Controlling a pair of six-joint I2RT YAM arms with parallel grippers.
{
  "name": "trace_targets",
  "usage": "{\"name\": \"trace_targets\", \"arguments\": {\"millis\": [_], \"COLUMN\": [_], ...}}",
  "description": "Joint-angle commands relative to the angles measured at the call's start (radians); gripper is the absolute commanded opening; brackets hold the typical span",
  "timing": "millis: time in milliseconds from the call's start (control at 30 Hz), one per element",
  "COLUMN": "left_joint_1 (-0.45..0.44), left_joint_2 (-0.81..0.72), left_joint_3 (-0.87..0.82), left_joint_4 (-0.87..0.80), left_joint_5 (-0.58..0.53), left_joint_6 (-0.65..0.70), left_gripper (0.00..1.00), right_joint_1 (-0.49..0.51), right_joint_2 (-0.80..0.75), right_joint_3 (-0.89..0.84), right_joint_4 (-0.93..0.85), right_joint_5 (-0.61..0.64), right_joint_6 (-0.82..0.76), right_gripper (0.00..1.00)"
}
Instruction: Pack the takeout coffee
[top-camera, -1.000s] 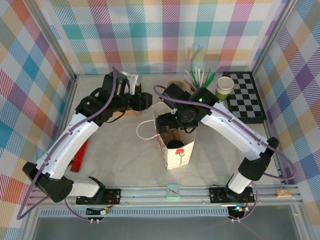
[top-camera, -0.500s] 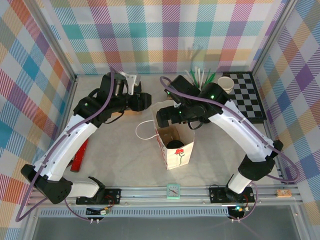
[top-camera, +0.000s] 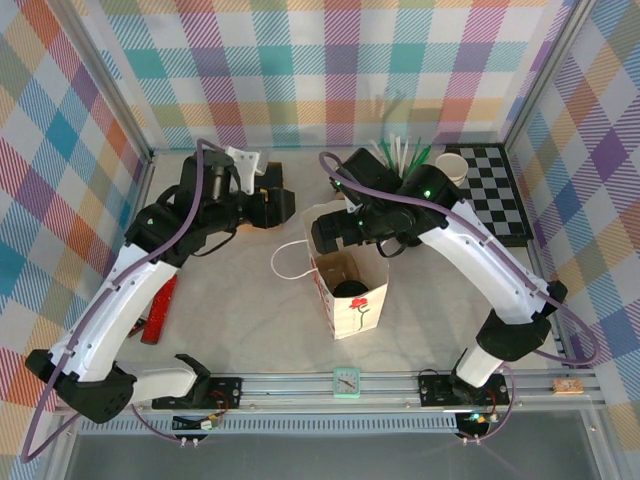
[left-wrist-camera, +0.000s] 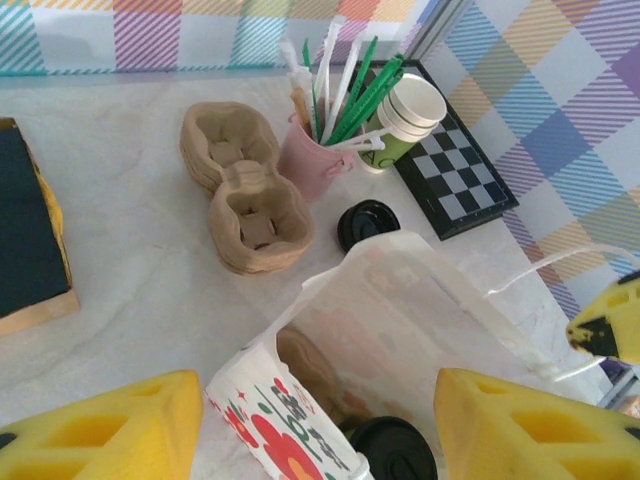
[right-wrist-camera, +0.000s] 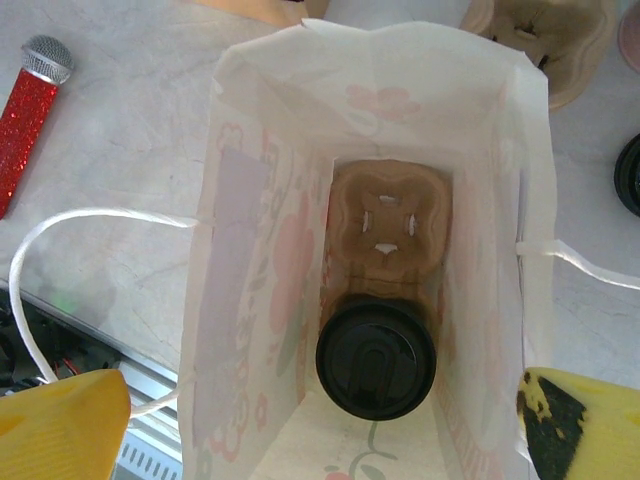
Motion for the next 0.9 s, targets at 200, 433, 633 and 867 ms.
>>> {"name": "trace_targets", "arguments": {"millis": [200,433,633,867], "left_joint_1": [-0.042,-0.070,-0.072,-0.076], "left_joint_2": [-0.034,-0.044,-0.051,-0.036], "left_joint_3": [-0.069,-0.137,-0.228,-0.266], "left_joint_4": [-0.070,-0.069,-0.012,0.055], "left_joint_5": [0.025,0.056,0.074,0.119], "left_joint_6": [-0.017,-0.039,-0.102,-0.143], "left_gripper": [0.65,0.67,0.66,0.59], "right_joint_1": [-0.071,-0.192,-0.254,-0.267], "right_joint_2": [-0.050,-0.051,-0.058,-0.088], "right_joint_3": [0.032,-0.028,-0.133,-0.275], "right_joint_4": [0.005,0.013,0.058,0.130], "right_joint_5": [0.052,0.019,-0.045,-0.094], "right_joint_6": [-0.060,-0.094,-0.104,-0.107], "right_gripper": [0.99,0.99,0.99,0.93]}}
